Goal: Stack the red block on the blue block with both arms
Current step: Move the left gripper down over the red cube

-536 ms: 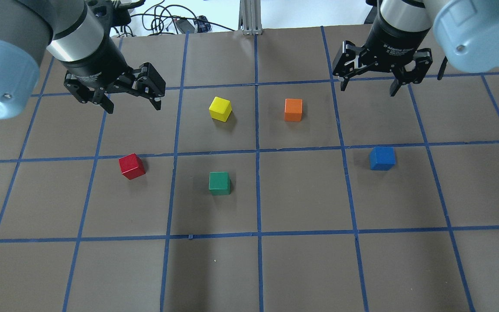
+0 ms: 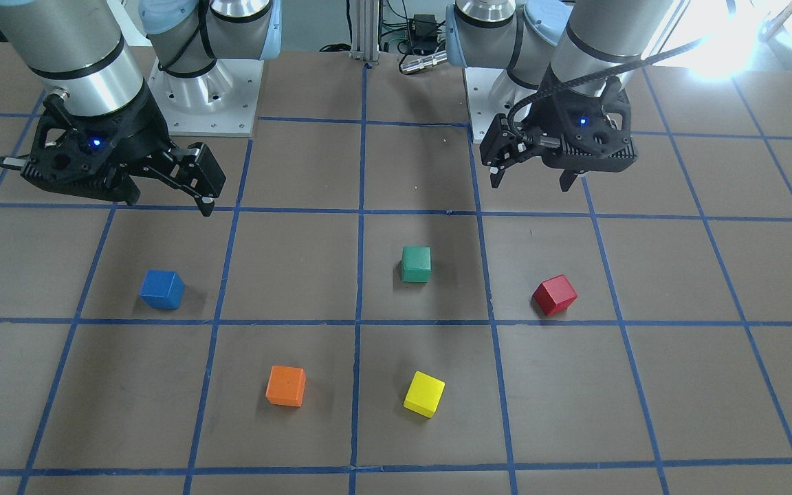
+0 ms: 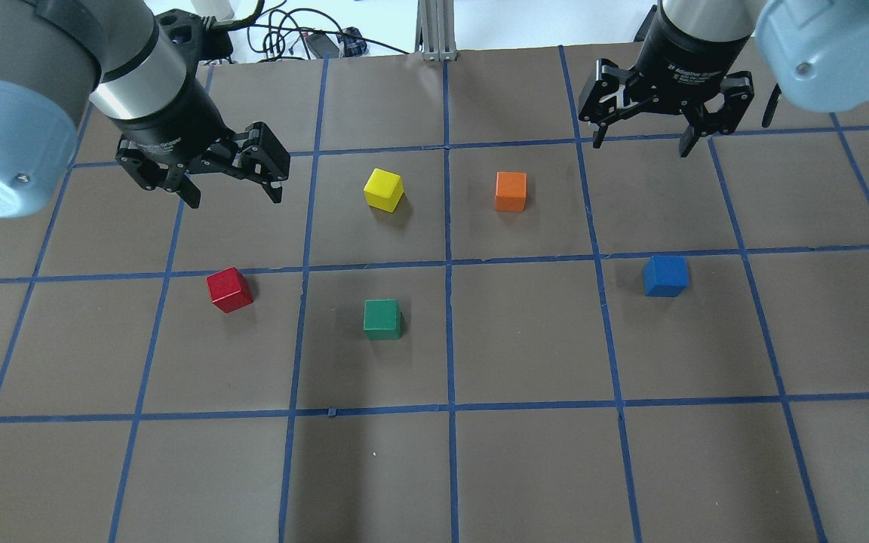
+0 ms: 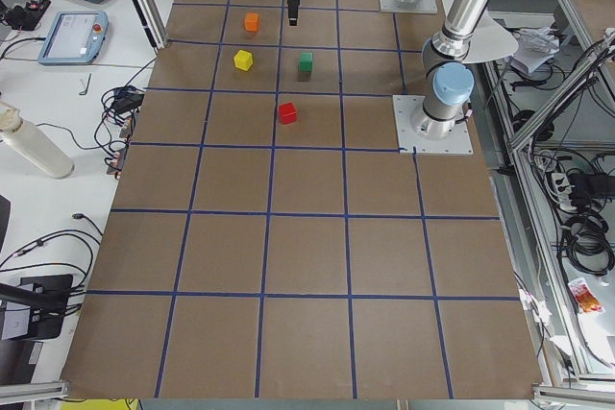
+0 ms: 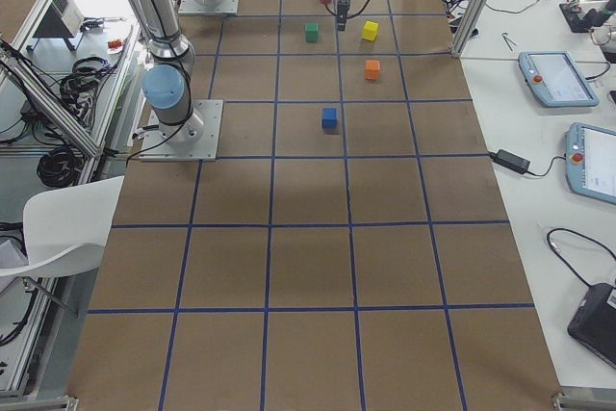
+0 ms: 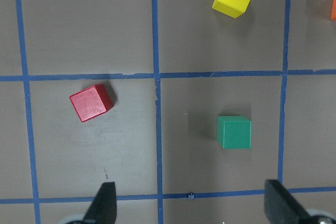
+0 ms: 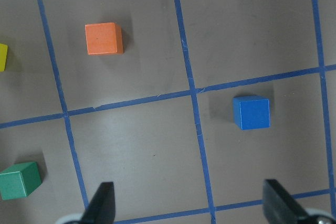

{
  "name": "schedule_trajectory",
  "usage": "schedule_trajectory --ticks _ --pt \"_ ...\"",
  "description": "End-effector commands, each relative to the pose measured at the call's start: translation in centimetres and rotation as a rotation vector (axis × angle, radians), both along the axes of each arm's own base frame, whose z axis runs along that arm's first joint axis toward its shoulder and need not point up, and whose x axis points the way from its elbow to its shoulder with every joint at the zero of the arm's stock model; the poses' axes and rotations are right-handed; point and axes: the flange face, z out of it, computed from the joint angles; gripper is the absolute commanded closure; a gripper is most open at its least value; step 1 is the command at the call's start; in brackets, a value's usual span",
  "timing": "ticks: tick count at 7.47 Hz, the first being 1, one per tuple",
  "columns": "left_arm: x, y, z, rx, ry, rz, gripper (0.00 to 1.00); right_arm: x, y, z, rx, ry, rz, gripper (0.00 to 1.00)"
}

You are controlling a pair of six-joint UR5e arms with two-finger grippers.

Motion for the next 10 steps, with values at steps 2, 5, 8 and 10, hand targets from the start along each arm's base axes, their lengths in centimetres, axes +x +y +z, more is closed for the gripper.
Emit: schedule_trajectory --ticks 2,5,8,10 --pt "10.4 -2.4 -6.5 0.097 0.013 0.048 0.00 -0.3 0.0 0.1 -0.001 0.002 -0.002 0.00" --pt "17.1 -2.8 -18.6 0.053 0.014 0.203 0.00 -0.2 0.0 -0.2 0.004 0.002 0.001 0.00" --pt "15.9 -3.2 -23.8 0.130 0.055 0.316 0.00 -0.2 0.2 0.0 0.004 0.002 0.001 0.00" --pt "13.9 -4.7 -25.8 0.086 0.097 0.300 0.00 -0.2 0.1 -0.2 0.007 0.002 0.001 0.00"
